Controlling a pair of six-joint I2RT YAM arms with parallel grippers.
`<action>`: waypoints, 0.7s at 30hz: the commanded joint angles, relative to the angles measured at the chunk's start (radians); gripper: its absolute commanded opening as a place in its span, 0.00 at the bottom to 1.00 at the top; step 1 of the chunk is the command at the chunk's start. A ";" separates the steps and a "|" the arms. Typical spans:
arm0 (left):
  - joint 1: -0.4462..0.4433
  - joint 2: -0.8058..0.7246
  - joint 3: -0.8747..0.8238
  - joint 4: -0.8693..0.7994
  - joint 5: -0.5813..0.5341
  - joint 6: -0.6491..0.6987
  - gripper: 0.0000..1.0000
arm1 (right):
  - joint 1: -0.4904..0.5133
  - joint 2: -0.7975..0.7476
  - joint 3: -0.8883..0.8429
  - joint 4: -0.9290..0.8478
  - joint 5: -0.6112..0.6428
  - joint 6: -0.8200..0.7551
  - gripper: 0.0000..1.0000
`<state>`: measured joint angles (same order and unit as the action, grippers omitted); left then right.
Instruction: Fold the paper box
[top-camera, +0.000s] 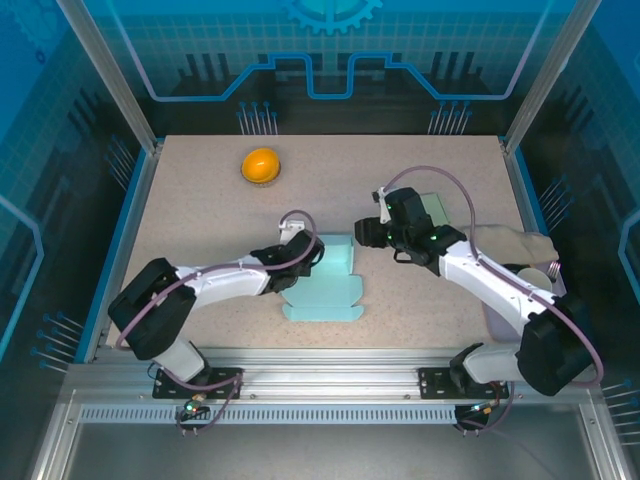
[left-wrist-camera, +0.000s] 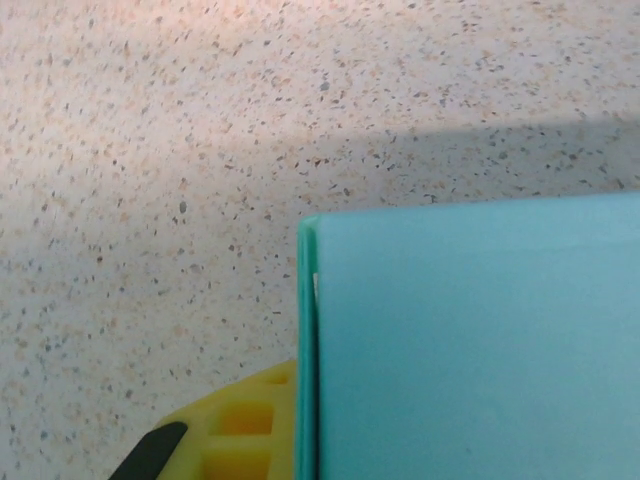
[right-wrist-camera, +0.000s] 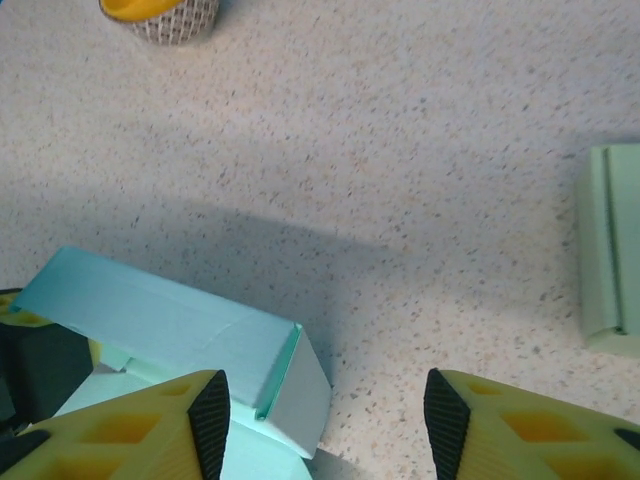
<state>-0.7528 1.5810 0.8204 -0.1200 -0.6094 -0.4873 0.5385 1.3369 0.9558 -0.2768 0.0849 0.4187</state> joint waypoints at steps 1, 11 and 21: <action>-0.002 -0.030 -0.057 0.260 -0.029 0.157 0.00 | 0.001 0.041 0.022 -0.011 -0.068 0.009 0.54; -0.003 -0.027 -0.142 0.410 -0.023 0.187 0.00 | 0.025 0.094 -0.010 0.029 -0.080 0.018 0.46; -0.002 -0.009 -0.161 0.434 -0.017 0.194 0.00 | 0.039 0.148 -0.066 0.053 -0.072 0.021 0.39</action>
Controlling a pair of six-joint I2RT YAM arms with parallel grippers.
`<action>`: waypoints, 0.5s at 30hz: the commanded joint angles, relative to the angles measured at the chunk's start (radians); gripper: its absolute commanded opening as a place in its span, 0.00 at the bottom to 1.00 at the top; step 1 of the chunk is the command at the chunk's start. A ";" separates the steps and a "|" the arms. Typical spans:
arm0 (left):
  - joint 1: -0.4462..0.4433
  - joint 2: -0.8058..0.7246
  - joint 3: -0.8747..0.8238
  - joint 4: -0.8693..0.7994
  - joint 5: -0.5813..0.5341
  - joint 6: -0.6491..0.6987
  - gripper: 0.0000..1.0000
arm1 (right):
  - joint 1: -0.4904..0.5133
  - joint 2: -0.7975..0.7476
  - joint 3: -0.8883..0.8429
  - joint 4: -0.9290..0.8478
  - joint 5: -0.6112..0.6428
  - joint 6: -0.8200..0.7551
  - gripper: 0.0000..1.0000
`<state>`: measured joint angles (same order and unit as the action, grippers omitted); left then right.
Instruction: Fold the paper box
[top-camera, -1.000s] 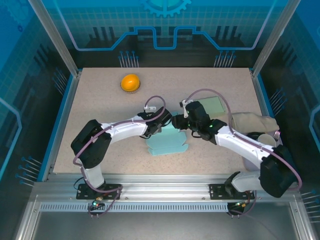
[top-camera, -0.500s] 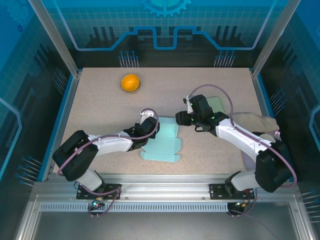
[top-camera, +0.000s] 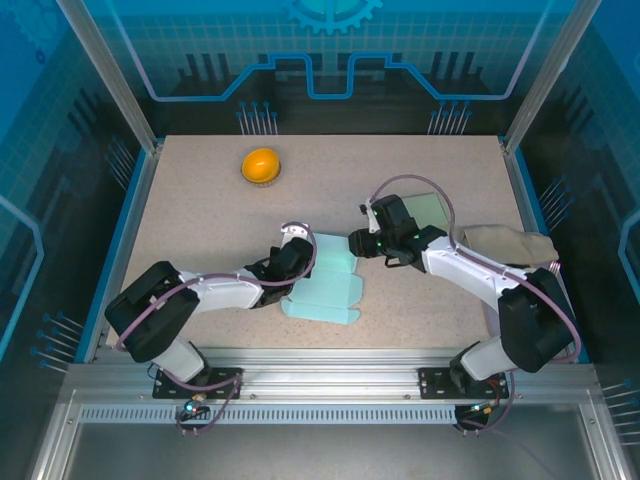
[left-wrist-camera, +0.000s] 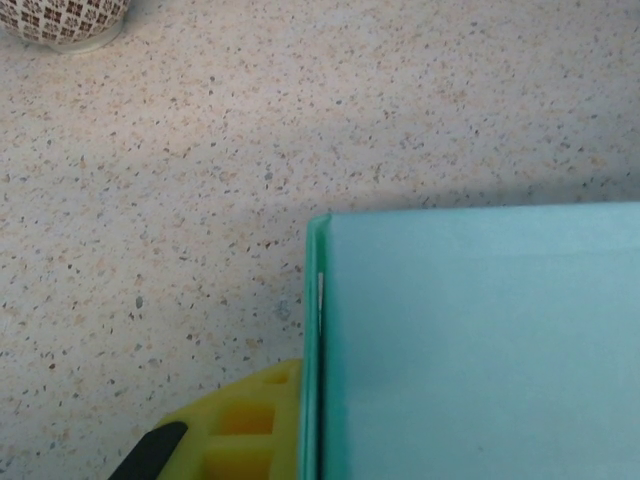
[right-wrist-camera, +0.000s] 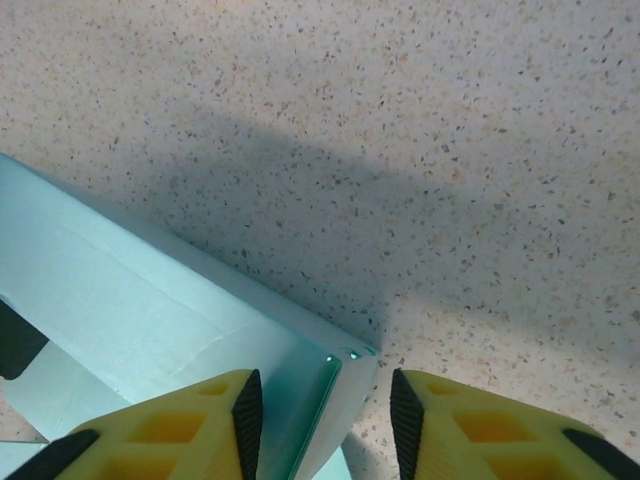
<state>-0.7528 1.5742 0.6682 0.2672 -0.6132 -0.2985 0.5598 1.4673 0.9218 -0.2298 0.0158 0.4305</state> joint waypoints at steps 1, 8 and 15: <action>-0.002 -0.003 -0.011 0.046 -0.013 0.004 0.00 | 0.020 0.018 -0.037 0.013 0.004 0.013 0.38; -0.003 0.004 -0.005 0.007 0.008 -0.001 0.00 | 0.042 0.006 -0.100 0.032 0.065 0.018 0.32; -0.002 -0.056 -0.039 -0.021 0.073 -0.024 0.28 | 0.085 -0.035 -0.133 0.045 0.178 0.026 0.32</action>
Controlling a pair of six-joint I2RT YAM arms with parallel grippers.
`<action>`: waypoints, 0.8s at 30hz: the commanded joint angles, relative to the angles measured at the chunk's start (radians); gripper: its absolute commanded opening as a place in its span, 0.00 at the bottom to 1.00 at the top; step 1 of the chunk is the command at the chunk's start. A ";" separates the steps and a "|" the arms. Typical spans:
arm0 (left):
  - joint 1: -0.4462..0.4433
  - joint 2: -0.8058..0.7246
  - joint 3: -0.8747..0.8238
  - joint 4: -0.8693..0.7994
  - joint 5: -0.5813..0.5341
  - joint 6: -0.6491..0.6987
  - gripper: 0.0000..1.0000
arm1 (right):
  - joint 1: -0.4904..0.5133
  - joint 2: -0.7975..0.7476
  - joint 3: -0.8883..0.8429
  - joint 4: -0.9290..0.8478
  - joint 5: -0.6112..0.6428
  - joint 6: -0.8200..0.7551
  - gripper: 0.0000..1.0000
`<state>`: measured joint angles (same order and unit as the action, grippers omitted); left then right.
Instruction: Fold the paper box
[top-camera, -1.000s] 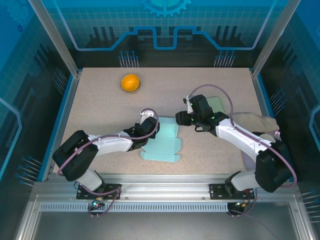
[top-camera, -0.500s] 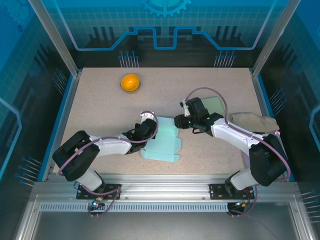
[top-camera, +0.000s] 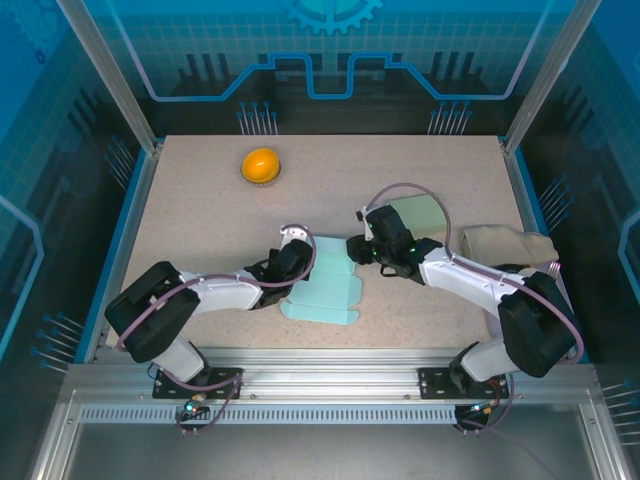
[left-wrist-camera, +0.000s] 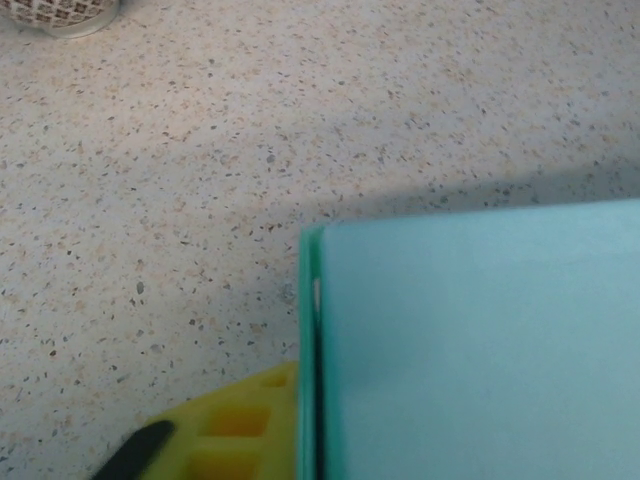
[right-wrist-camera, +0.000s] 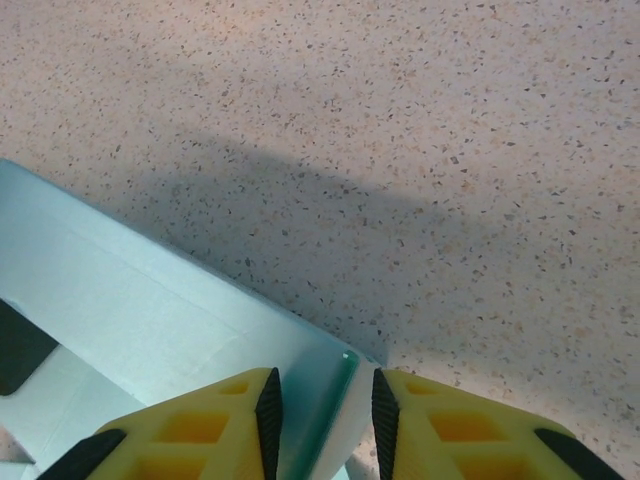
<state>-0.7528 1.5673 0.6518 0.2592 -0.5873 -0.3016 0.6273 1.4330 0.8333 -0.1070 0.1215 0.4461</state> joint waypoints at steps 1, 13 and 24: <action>-0.003 -0.067 -0.030 -0.015 0.053 -0.021 0.32 | 0.020 -0.007 -0.049 -0.076 0.082 0.016 0.32; 0.001 -0.228 -0.095 -0.091 0.112 0.063 0.43 | 0.037 -0.009 -0.046 -0.076 0.126 0.035 0.32; 0.159 -0.215 -0.156 0.033 0.463 0.173 0.46 | 0.033 0.017 0.002 -0.089 0.074 -0.091 0.32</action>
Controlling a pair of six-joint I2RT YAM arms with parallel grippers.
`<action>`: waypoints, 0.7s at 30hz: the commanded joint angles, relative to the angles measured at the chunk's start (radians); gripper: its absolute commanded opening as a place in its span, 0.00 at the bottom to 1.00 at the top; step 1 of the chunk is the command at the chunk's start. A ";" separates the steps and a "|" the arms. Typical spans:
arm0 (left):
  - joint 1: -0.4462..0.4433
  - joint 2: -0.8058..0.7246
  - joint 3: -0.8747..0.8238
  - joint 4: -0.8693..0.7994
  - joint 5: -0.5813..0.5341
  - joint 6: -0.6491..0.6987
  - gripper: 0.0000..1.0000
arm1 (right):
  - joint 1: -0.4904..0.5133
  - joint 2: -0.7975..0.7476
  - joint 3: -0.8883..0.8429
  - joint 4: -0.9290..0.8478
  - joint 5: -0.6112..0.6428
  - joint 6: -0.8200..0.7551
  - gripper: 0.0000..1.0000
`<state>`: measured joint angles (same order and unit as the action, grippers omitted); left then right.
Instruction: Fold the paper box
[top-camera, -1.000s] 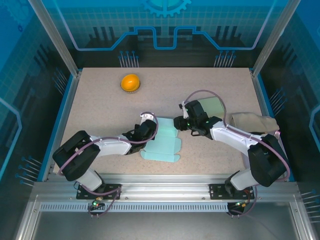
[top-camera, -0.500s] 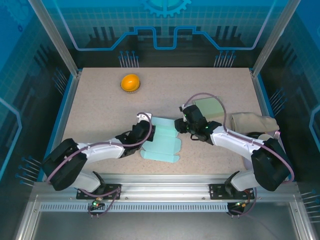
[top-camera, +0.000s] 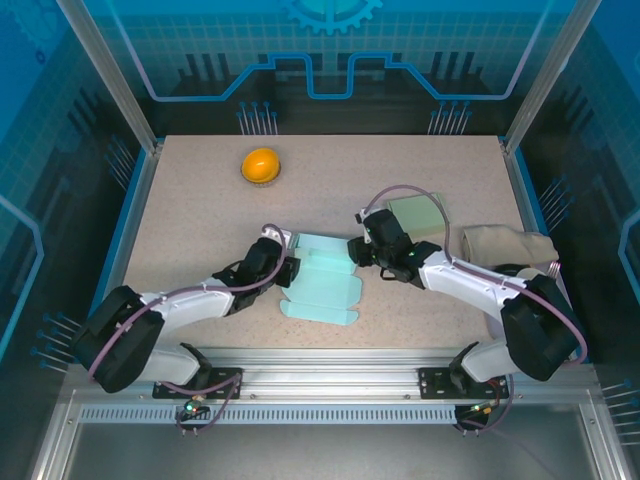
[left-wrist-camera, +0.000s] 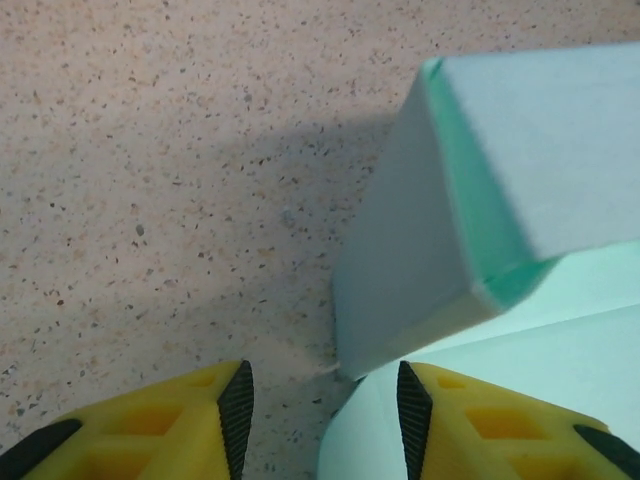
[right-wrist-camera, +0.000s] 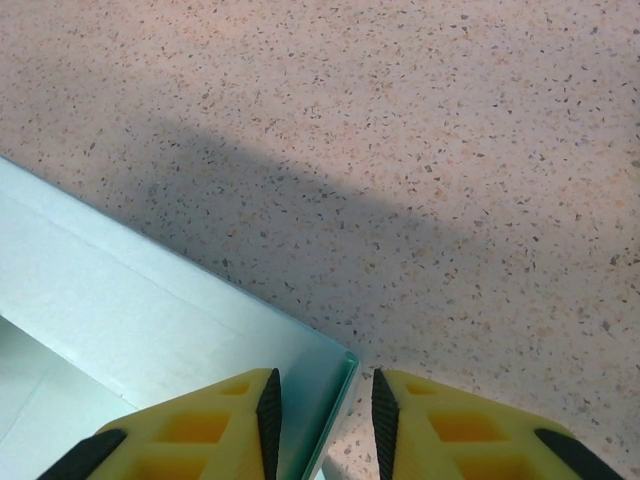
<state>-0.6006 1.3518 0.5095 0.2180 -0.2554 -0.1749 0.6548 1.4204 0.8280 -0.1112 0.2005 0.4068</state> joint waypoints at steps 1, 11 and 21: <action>0.007 0.010 -0.010 0.087 0.148 0.054 0.46 | 0.006 0.032 0.008 -0.084 -0.011 -0.058 0.32; 0.007 0.155 0.043 0.158 0.100 0.108 0.47 | -0.027 0.061 0.021 -0.053 -0.107 -0.136 0.32; 0.008 0.254 0.106 0.194 -0.017 0.104 0.43 | -0.060 0.107 0.046 -0.058 -0.185 -0.189 0.32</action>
<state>-0.5945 1.5860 0.5789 0.3653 -0.2394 -0.0811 0.6109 1.4818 0.8783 -0.1013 0.0578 0.2523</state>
